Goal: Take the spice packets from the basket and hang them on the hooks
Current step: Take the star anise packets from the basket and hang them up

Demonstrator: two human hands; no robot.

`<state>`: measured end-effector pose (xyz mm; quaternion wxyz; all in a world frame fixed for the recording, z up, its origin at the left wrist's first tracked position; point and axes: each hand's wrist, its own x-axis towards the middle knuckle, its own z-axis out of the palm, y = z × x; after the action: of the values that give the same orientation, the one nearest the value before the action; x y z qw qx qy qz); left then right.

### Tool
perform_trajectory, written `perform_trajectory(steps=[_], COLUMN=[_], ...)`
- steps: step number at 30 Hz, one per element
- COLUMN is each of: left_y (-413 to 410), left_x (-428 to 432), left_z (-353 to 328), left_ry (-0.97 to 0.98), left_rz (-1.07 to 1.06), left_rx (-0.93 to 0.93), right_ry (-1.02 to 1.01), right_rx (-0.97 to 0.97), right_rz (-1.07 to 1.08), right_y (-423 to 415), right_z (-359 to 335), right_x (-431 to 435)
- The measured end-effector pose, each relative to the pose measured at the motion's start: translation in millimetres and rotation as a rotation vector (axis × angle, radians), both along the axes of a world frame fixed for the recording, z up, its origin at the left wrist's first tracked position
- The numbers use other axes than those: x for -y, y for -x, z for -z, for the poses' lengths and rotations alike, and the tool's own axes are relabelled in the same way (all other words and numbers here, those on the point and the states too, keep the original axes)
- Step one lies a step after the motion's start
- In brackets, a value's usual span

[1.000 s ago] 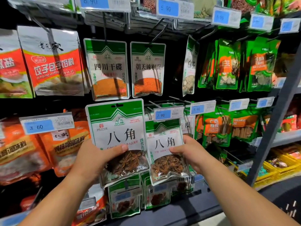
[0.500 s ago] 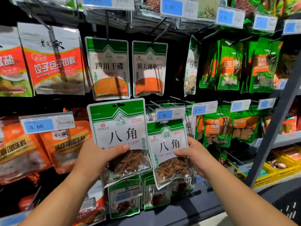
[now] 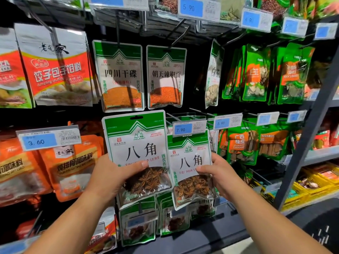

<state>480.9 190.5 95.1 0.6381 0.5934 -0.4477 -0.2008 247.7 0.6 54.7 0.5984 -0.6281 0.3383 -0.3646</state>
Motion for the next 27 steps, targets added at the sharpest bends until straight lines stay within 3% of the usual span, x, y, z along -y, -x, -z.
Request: perform_trajectory(steps=[27], left_y=[-9], left_x=[-3], left_z=[8], left_ry=[0.001], left_rz=[0.035], left_rx=[-0.006], right_ry=[0.042], right_rx=[-0.131], right_rz=[0.185], right_y=[-48], right_z=[-12], right_x=[8])
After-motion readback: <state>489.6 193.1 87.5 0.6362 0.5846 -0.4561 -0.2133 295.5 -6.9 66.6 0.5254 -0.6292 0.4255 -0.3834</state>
